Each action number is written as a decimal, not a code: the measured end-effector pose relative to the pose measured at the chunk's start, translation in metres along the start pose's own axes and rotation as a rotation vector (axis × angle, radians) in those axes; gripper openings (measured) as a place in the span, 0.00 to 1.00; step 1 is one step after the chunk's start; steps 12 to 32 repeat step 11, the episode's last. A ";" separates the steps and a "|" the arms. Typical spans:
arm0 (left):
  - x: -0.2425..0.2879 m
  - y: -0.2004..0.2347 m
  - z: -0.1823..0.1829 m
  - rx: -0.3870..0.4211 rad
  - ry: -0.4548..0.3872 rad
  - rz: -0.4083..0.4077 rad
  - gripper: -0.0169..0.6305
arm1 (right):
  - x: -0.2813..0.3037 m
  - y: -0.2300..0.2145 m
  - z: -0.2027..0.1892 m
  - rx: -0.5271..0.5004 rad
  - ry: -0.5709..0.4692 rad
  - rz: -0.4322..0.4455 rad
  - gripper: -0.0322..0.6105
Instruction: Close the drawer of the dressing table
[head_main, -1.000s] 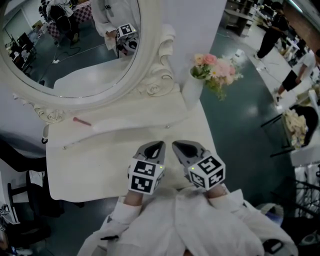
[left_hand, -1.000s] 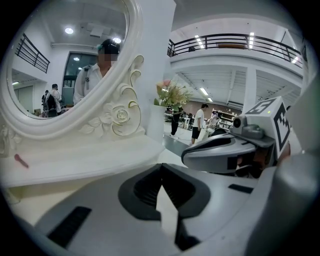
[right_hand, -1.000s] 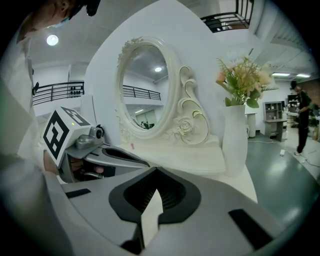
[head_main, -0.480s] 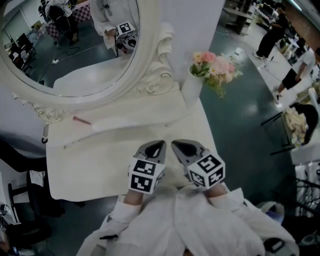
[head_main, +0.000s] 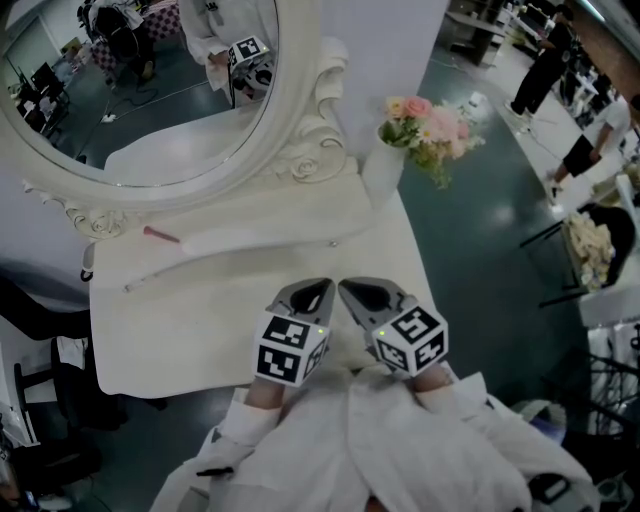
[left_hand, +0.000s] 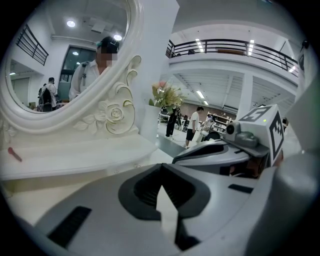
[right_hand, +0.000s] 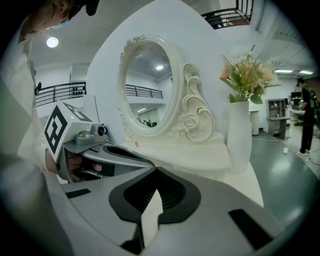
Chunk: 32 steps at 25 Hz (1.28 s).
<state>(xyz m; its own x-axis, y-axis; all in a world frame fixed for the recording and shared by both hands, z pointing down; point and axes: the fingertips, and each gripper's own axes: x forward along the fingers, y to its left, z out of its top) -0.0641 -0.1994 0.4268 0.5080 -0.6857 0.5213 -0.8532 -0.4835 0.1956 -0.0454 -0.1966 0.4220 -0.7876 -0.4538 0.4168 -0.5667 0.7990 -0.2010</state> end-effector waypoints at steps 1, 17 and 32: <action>-0.001 0.000 0.000 -0.001 0.000 0.001 0.04 | 0.000 0.000 0.000 0.000 0.000 -0.002 0.06; -0.004 0.003 -0.007 -0.012 0.013 0.021 0.04 | 0.000 -0.009 -0.009 0.008 0.023 -0.016 0.06; -0.004 0.003 -0.007 -0.012 0.013 0.021 0.04 | 0.000 -0.009 -0.009 0.008 0.023 -0.016 0.06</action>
